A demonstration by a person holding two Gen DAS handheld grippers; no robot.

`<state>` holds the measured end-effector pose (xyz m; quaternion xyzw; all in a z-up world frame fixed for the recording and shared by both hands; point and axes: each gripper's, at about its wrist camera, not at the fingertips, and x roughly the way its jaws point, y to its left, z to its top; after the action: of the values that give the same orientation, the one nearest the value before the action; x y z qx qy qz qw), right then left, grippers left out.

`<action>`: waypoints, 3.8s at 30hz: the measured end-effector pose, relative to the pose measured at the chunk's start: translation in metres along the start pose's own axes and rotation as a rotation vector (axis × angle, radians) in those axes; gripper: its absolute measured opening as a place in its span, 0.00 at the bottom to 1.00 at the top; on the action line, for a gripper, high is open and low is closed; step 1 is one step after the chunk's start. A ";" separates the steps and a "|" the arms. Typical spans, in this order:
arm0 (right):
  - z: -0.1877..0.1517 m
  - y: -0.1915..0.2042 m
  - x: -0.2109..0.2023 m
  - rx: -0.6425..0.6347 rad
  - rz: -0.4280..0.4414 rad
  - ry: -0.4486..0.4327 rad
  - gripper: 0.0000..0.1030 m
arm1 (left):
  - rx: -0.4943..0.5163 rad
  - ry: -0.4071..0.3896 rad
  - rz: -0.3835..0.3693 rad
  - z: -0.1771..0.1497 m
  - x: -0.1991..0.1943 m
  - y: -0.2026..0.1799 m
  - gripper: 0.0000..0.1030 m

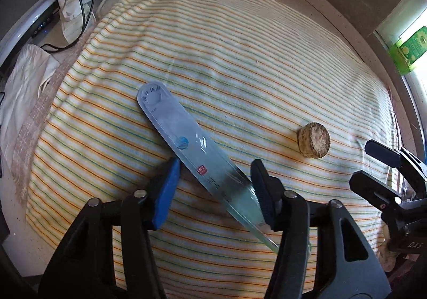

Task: Collect trash
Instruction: 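Grasp the clear toothbrush case with the left tool while the right tool grasps the round cap, then carry the toothbrush case and round cap down over the blue basket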

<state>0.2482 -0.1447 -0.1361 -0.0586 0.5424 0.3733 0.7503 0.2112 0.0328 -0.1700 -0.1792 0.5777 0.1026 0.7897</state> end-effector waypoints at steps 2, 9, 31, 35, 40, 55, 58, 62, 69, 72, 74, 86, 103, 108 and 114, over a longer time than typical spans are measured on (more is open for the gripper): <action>0.001 0.002 0.004 -0.011 -0.013 0.006 0.79 | -0.014 -0.009 0.014 0.000 0.002 -0.006 0.68; 0.007 -0.005 0.008 -0.016 -0.003 0.012 0.79 | 0.098 -0.047 0.114 -0.009 0.007 -0.025 0.53; 0.017 0.034 0.050 -0.207 -0.070 0.031 0.34 | -0.019 -0.039 -0.064 -0.019 -0.016 0.041 0.26; 0.012 0.033 0.041 -0.183 -0.074 0.009 0.34 | -0.025 -0.057 -0.078 -0.027 -0.026 0.049 0.26; 0.003 0.032 0.022 -0.144 -0.069 -0.024 0.34 | -0.009 -0.076 -0.091 -0.039 -0.043 0.054 0.26; -0.037 0.043 -0.033 0.027 -0.050 -0.117 0.34 | 0.060 -0.109 -0.124 -0.074 -0.083 0.077 0.26; -0.047 0.051 -0.039 0.050 -0.052 -0.127 0.34 | 0.067 -0.111 -0.132 -0.084 -0.089 0.085 0.26; -0.061 0.065 -0.046 0.069 -0.054 -0.133 0.34 | 0.074 -0.110 -0.143 -0.097 -0.096 0.095 0.26; -0.087 0.092 -0.060 0.099 -0.053 -0.155 0.34 | 0.091 -0.108 -0.156 -0.122 -0.106 0.111 0.26; -0.098 0.103 -0.063 0.110 -0.049 -0.157 0.34 | 0.091 -0.103 -0.161 -0.134 -0.108 0.119 0.26; -0.105 0.110 -0.063 0.117 -0.049 -0.156 0.34 | 0.089 -0.094 -0.167 -0.143 -0.109 0.126 0.26; -0.144 0.158 -0.055 0.133 -0.027 -0.133 0.34 | 0.102 -0.043 -0.187 -0.191 -0.105 0.153 0.26; -0.189 0.200 -0.026 0.157 -0.018 -0.062 0.34 | 0.128 0.060 -0.219 -0.241 -0.074 0.166 0.26; -0.196 0.204 -0.011 0.165 -0.015 -0.034 0.34 | 0.134 0.107 -0.223 -0.252 -0.057 0.169 0.26; -0.205 0.209 0.010 0.168 -0.017 0.010 0.34 | 0.127 0.163 -0.226 -0.263 -0.034 0.173 0.26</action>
<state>-0.0389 -0.0914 -0.1614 -0.0022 0.5749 0.3198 0.7531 -0.0931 0.0870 -0.2367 -0.2005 0.6212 -0.0386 0.7566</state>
